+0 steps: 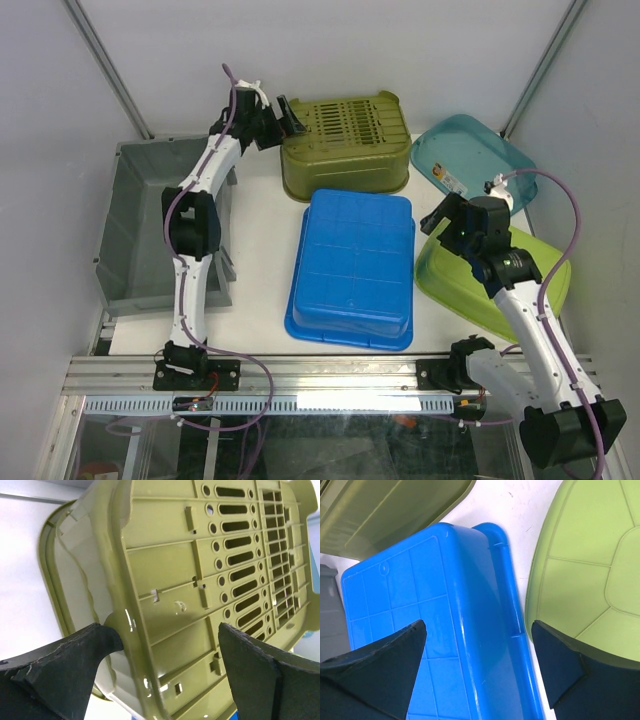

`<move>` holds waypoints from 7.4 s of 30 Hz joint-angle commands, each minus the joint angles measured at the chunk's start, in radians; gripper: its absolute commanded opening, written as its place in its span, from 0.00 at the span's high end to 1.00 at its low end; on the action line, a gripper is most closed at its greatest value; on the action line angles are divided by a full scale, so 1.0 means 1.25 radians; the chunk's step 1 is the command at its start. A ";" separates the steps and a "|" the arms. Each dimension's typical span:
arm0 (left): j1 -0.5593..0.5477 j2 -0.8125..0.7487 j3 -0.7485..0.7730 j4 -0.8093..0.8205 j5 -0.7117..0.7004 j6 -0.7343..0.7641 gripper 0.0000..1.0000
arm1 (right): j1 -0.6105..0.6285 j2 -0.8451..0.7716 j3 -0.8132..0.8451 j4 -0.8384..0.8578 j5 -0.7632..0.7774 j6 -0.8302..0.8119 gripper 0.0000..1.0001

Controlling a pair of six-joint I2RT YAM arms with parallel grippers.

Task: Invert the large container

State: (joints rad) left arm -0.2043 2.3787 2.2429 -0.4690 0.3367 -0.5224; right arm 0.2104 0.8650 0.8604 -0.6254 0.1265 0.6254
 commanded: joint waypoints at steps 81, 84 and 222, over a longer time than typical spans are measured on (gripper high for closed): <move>0.136 -0.916 -0.576 -0.033 0.167 -0.103 1.00 | -0.027 -0.130 -0.025 0.011 -0.068 0.065 0.10; 0.183 -0.935 -0.686 0.083 0.272 -0.178 1.00 | -0.028 -0.129 -0.027 0.014 -0.073 0.068 0.10; 0.426 -1.062 -0.965 -0.168 -0.400 0.131 1.00 | 0.623 0.679 0.168 1.022 -0.586 -0.550 0.32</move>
State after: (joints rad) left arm 0.3225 1.0279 1.0779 -0.5167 -0.2070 -0.3813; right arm 0.9939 1.6657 1.0019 0.4801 -0.5915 -0.0010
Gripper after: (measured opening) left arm 0.134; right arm 0.718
